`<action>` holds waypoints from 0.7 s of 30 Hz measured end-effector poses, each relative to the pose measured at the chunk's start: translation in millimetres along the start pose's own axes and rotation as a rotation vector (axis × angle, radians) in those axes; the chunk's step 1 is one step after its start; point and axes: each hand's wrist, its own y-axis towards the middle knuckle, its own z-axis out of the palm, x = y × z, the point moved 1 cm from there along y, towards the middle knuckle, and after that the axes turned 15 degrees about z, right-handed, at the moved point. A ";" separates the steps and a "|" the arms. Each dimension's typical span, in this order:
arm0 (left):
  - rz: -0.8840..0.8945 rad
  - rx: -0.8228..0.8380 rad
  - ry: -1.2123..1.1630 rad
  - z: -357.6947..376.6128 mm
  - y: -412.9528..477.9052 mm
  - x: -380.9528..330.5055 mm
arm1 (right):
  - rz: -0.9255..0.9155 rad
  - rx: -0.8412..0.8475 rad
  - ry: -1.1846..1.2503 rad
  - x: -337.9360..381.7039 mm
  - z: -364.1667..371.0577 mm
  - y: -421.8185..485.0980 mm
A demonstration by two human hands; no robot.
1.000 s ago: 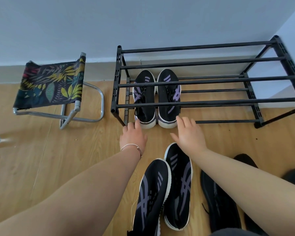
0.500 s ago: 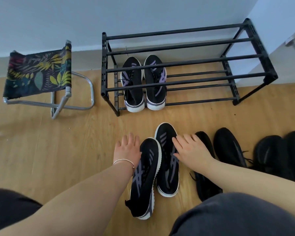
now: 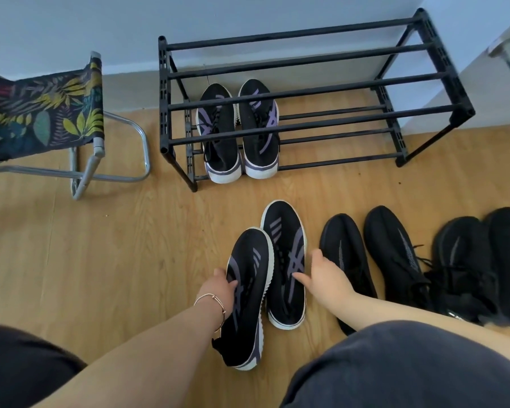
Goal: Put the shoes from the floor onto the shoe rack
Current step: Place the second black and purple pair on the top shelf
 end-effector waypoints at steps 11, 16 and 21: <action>-0.073 -0.099 -0.448 4.7 2.5 5.0 | 0.295 0.290 0.627 -1.8 9.7 2.5; -0.050 -0.155 -0.501 -7.7 2.9 0.0 | 0.335 0.378 0.714 0.2 -10.7 4.5; 0.036 -0.173 -0.493 -35.0 -2.1 -16.7 | 0.342 0.353 0.730 2.5 -43.5 1.0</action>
